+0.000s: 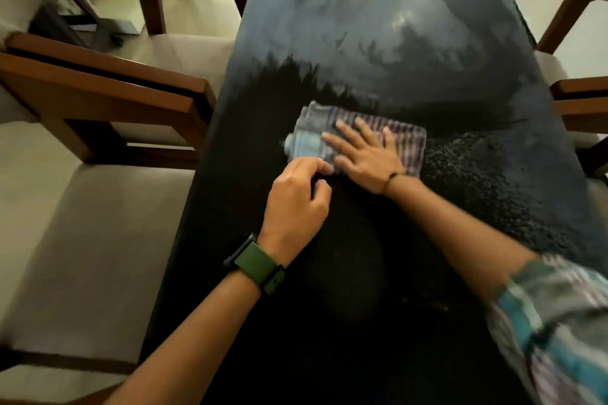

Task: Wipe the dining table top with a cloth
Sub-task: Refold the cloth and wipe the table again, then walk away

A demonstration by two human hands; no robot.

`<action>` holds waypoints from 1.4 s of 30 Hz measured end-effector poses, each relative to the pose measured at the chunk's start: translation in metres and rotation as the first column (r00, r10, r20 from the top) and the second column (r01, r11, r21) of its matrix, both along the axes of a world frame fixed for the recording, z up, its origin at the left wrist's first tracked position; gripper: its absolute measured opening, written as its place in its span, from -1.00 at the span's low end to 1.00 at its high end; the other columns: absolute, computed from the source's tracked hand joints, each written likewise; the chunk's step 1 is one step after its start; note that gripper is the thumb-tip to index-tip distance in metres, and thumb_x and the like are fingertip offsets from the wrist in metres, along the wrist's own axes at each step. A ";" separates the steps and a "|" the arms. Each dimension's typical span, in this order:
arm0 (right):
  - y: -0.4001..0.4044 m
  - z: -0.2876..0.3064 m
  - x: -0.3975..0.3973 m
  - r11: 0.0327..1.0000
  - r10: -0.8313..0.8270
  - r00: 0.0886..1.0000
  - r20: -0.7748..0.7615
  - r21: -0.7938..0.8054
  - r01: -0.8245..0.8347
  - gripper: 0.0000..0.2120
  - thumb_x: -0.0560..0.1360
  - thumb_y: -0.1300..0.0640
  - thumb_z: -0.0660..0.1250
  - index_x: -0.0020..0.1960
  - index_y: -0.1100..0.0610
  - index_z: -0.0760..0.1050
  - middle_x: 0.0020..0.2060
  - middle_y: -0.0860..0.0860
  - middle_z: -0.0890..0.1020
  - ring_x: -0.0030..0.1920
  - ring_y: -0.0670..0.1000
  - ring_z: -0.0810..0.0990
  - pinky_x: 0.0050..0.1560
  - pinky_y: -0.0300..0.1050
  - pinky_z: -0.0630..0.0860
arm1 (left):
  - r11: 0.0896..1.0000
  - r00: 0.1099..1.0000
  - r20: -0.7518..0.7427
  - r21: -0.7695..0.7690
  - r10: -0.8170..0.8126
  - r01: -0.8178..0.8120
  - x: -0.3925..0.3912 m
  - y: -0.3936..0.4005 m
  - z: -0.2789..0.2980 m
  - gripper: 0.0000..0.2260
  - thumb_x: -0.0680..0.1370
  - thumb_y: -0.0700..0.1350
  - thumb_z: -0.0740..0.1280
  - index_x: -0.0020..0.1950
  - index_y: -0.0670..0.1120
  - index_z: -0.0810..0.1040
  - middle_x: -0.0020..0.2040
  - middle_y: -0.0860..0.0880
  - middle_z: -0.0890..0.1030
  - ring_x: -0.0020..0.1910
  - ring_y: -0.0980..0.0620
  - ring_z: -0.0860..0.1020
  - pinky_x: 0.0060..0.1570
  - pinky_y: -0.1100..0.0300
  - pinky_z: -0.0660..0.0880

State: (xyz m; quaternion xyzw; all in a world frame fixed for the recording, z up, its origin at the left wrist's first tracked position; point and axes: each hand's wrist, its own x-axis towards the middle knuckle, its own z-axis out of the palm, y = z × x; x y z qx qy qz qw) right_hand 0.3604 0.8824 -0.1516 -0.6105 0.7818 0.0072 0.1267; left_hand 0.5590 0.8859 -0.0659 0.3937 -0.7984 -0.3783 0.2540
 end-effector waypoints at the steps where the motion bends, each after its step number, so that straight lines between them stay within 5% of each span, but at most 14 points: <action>1: -0.017 0.002 -0.013 1.000 -0.028 1.000 0.008 0.004 0.028 -0.55 0.60 -0.18 -0.10 0.46 -0.34 -0.12 0.52 -0.19 -0.12 0.51 0.01 -0.20 0.39 0.30 -0.25 | 1.000 1.000 0.000 -0.013 0.007 -0.007 -0.001 0.004 0.002 -0.82 0.48 -0.29 0.24 0.03 -0.15 0.54 0.05 -0.05 0.57 0.03 0.14 0.47 0.02 0.50 0.30; 6: -0.027 0.004 -0.018 0.996 -0.075 0.994 0.075 0.058 0.070 -0.56 0.61 -0.16 -0.10 0.47 -0.31 -0.09 0.52 -0.16 -0.12 0.51 0.04 -0.22 0.38 0.34 -0.29 | 0.999 0.999 0.043 -0.037 -0.001 0.003 -0.004 0.023 0.004 -0.81 0.50 -0.27 0.22 0.08 -0.13 0.52 0.08 -0.04 0.55 0.01 0.18 0.44 -0.01 0.47 0.32; 12: 0.121 0.007 0.059 0.979 0.150 0.987 0.048 0.133 -0.155 -0.47 0.52 -0.22 -0.28 0.49 -0.25 -0.15 0.51 -0.16 -0.20 0.50 0.06 -0.28 0.35 0.32 -0.33 | 0.997 0.990 0.118 -0.016 -0.075 0.077 -0.008 0.059 -0.006 -0.71 0.49 -0.32 0.21 0.20 -0.21 0.48 0.18 -0.17 0.55 0.19 -0.06 0.49 0.17 0.31 0.29; 16: 0.225 -0.003 0.099 0.948 0.318 0.947 -0.033 0.039 -0.317 -0.53 0.59 -0.20 -0.13 0.49 -0.24 -0.05 0.50 -0.15 0.02 0.48 0.14 0.08 0.31 0.27 -0.10 | 0.987 0.978 0.143 0.075 -0.150 0.140 -0.006 0.085 -0.018 -0.68 0.53 -0.28 0.17 0.28 -0.15 0.43 0.29 -0.09 0.48 0.29 0.06 0.41 0.27 0.34 0.24; 20: 0.220 -0.010 0.075 0.913 0.398 0.915 -0.064 -0.075 -0.402 -0.50 0.56 -0.20 -0.03 0.48 -0.26 -0.03 0.50 -0.15 0.02 0.47 0.08 0.10 0.32 0.25 -0.03 | 0.985 0.985 0.090 0.098 -0.147 0.138 -0.010 0.087 -0.020 -0.69 0.52 -0.28 0.19 0.25 -0.14 0.46 0.25 -0.07 0.51 0.24 0.09 0.43 0.21 0.42 0.26; 22: 0.179 -0.008 0.047 0.941 0.319 0.945 -0.067 -0.095 -0.325 -0.46 0.50 -0.19 -0.02 0.47 -0.22 0.03 0.48 -0.12 0.18 0.47 0.10 0.17 0.34 0.27 0.03 | 0.989 0.990 0.054 0.078 -0.132 0.127 -0.012 0.083 -0.019 -0.71 0.50 -0.29 0.21 0.21 -0.16 0.49 0.20 -0.10 0.54 0.20 0.06 0.47 0.16 0.45 0.25; 27: 0.050 -0.002 -0.053 0.995 -0.097 0.995 -0.005 -0.011 0.097 -0.46 0.56 -0.17 -0.07 0.50 -0.21 -0.16 0.52 -0.17 -0.08 0.52 -0.03 -0.15 0.41 0.27 -0.21 | 0.989 0.993 -0.015 0.092 -0.118 0.119 -0.017 0.074 -0.019 -0.70 0.51 -0.29 0.22 0.23 -0.13 0.48 0.21 -0.03 0.53 0.15 0.26 0.38 0.10 0.66 0.18; 33: -0.004 0.007 -0.084 0.973 -0.225 0.971 0.079 0.078 0.219 -0.47 0.57 -0.09 0.03 0.50 -0.20 -0.04 0.52 -0.16 -0.09 0.52 -0.01 -0.19 0.39 0.31 -0.29 | 0.990 0.993 -0.059 0.093 -0.099 0.104 -0.023 0.072 -0.011 -0.71 0.52 -0.28 0.22 0.23 -0.13 0.48 0.22 -0.03 0.53 0.14 0.28 0.37 0.09 0.68 0.19; 40: 0.125 0.006 -0.015 0.993 0.036 0.998 0.057 0.114 -0.043 -0.41 0.47 -0.20 -0.14 0.48 -0.24 -0.18 0.49 -0.20 -0.19 0.49 -0.04 -0.27 0.38 0.26 -0.33 | 0.995 0.999 -0.033 0.101 -0.016 0.020 -0.027 0.071 -0.012 -0.72 0.51 -0.27 0.22 0.22 -0.13 0.48 0.18 -0.03 0.53 0.10 0.21 0.41 0.12 0.46 0.31; 42: 0.195 0.003 0.016 0.988 0.138 0.990 0.023 0.071 -0.140 -0.39 0.46 -0.22 -0.12 0.48 -0.21 -0.16 0.49 -0.19 -0.14 0.50 -0.01 -0.19 0.38 0.29 -0.23 | 0.993 0.999 -0.037 0.115 0.025 -0.021 -0.029 0.080 -0.016 -0.72 0.52 -0.27 0.22 0.21 -0.12 0.49 0.15 0.01 0.53 0.11 0.21 0.42 0.10 0.53 0.28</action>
